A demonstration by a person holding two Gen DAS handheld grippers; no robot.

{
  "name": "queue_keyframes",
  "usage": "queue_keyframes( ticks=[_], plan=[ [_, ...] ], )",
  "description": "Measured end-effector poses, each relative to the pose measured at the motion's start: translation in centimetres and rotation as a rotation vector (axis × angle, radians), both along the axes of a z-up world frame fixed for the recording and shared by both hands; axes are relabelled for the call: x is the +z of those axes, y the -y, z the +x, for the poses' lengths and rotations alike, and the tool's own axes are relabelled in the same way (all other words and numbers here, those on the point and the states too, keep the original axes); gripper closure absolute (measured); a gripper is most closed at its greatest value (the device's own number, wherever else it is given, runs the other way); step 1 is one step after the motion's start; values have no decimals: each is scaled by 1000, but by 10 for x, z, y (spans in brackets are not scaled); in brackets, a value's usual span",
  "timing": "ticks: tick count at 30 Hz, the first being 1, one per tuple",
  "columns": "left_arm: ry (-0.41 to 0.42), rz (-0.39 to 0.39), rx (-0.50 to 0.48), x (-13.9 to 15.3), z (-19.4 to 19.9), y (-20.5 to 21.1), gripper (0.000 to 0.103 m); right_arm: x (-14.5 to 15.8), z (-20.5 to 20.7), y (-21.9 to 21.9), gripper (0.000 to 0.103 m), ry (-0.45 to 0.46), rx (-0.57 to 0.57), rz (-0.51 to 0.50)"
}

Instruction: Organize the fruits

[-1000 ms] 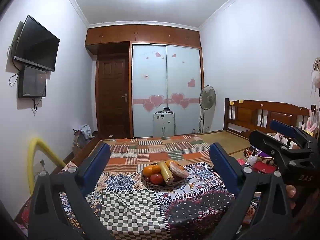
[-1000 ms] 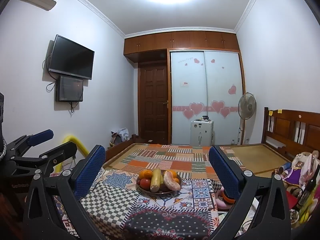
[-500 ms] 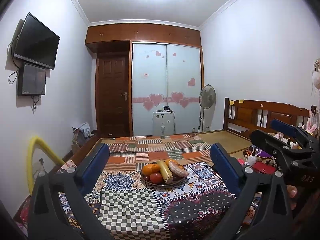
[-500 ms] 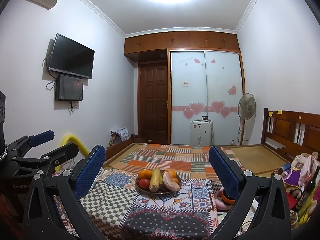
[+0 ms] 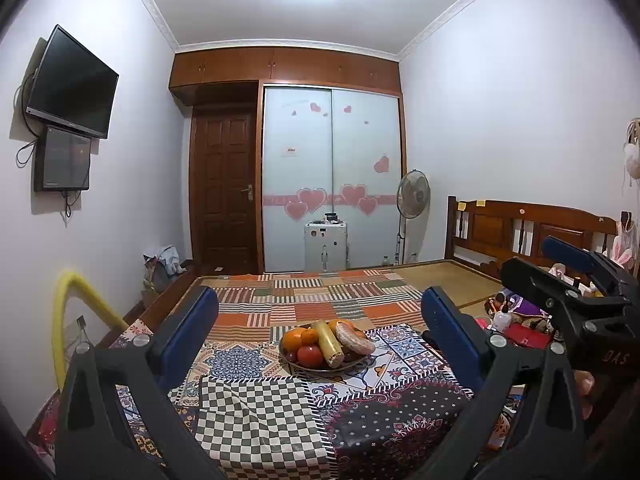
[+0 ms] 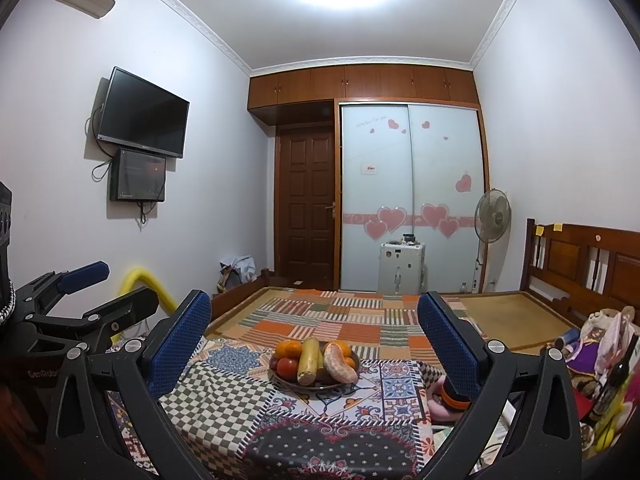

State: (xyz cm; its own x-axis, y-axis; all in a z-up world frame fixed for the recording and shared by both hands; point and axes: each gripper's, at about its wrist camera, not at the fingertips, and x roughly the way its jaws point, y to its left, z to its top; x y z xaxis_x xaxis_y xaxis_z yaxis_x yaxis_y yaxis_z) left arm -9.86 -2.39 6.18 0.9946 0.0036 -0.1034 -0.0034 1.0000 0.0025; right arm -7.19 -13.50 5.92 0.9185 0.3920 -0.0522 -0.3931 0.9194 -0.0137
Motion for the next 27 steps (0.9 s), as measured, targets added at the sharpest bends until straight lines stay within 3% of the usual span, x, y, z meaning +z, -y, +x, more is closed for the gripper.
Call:
queue_keyframes(
  ticks=[27],
  plan=[
    [-17,-25,-19,-1,0,-6,0,6,5,-3,0,-5,1,2]
  ],
)
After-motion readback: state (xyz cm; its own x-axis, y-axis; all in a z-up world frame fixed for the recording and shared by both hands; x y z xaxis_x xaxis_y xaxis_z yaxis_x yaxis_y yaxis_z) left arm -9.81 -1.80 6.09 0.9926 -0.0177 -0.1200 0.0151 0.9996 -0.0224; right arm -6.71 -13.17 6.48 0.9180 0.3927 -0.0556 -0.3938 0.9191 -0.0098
